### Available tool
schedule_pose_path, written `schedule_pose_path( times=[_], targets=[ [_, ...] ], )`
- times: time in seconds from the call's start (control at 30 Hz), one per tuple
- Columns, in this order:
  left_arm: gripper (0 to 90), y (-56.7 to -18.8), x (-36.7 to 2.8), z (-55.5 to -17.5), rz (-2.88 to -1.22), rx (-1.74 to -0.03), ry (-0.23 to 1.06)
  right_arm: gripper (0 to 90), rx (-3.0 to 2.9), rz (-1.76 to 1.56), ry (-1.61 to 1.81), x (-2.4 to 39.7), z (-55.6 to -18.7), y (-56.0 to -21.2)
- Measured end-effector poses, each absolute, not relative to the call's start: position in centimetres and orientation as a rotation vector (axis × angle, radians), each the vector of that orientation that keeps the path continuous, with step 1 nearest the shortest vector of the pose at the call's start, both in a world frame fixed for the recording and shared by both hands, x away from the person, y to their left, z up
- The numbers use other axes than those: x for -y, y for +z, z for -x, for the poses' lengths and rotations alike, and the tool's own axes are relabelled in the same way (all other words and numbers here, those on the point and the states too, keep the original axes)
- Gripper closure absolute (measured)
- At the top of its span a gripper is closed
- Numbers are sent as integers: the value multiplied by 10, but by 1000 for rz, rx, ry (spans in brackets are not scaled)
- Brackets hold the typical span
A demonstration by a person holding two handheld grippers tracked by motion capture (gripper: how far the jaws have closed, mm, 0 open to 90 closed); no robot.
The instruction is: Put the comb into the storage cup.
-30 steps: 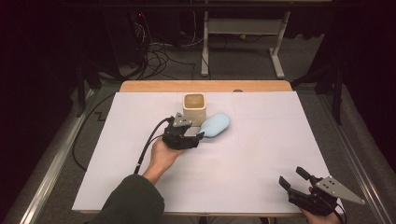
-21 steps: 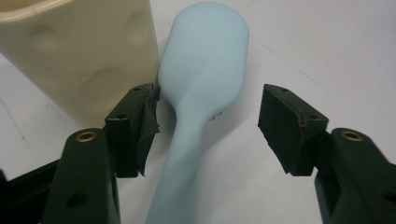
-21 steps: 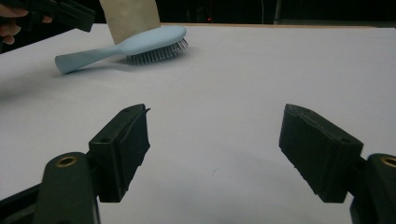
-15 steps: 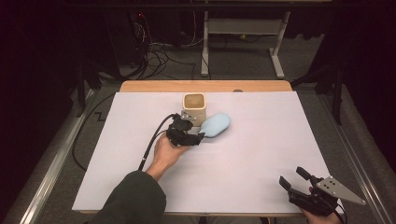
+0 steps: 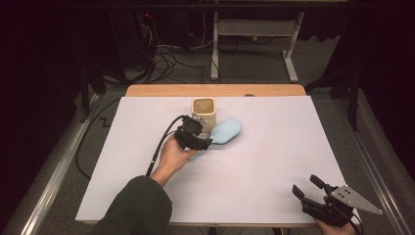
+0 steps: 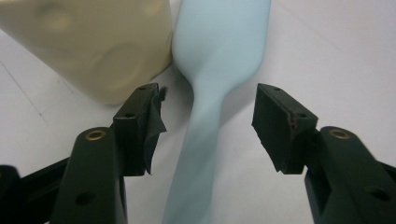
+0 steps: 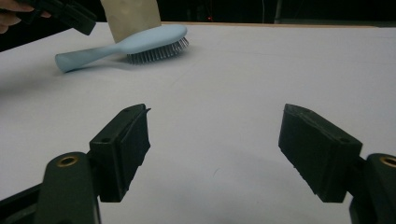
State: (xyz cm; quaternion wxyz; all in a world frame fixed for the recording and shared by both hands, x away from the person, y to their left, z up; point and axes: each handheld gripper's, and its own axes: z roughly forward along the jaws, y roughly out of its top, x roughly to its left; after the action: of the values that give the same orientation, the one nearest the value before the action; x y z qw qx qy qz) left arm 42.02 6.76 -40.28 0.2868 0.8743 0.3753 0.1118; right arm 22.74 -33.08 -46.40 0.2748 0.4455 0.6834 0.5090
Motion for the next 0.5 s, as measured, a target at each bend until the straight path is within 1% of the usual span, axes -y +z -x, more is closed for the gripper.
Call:
schedule_pose_path(
  times=[0.3,0.5],
  targets=[
    [428,-404,-51,-433,-2461,-1023,295,251,-1835,-1197,1373,332,-227,-464],
    [434,-409,-43,-439,-2501,-1042,298,251,-1835,-1200,1373,332,-227,-464]
  ],
)
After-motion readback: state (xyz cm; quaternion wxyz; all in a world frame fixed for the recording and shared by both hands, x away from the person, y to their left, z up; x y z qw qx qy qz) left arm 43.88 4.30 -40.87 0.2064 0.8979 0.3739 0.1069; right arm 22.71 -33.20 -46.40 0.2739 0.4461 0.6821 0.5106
